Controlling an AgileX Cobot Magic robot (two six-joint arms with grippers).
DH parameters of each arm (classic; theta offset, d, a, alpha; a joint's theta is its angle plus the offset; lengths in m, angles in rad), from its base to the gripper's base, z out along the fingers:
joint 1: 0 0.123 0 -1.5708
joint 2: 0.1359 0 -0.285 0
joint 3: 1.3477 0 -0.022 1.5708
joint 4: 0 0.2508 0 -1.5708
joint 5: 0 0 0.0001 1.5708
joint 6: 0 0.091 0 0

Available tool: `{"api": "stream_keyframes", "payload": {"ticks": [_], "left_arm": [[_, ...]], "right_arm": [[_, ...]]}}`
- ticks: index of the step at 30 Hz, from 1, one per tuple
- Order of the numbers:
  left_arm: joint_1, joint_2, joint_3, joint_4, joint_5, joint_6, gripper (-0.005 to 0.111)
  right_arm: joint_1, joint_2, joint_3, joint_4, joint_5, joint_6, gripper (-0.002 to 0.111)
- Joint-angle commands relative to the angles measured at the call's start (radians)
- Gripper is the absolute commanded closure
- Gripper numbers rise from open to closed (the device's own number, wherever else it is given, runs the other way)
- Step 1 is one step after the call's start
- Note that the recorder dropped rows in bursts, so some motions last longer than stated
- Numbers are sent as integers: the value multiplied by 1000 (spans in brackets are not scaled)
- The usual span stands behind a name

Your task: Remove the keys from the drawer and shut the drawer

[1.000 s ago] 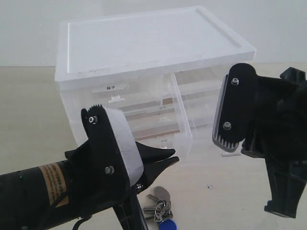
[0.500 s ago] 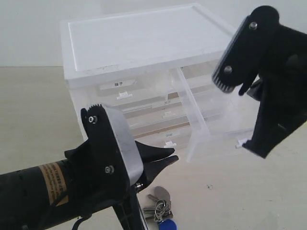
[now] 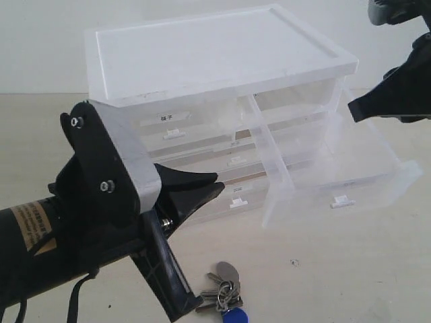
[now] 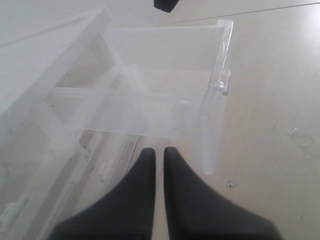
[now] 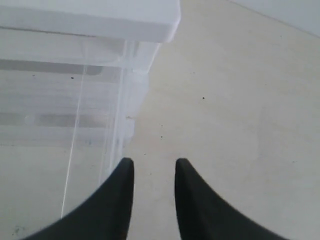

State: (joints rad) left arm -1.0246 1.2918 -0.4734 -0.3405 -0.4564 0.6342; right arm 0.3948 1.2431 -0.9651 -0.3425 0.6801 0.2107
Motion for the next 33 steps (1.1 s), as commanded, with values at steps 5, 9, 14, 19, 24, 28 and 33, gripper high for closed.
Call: {"api": "stream_keyframes", "payload": {"ticks": [5,9,14,19,24,28,33], "left_arm": [[4,-10,-4,-8,17,13,102],[4,-10,-4,-8,35,13,102],[4,-10,-4,-8,37,15,102],[4,-10,-4,-8,35,17,102],[4,-10,-4,-8,37,17,102],[4,-10,-4,-8,39,20,102],[4,-10,-4,-8,39,25,102]], "right_arm": [[-37,111,-39,253,-25,-239,65],[-35,130,-48,256,-9,-238,90],[-34,106,-50,336,31,-288,108],[47,95,-48,412,91,-306,108],[171,94,-48,403,134,-299,108],[220,94,-48,387,174,-287,108],[225,83,-48,385,169,-248,108]]}}
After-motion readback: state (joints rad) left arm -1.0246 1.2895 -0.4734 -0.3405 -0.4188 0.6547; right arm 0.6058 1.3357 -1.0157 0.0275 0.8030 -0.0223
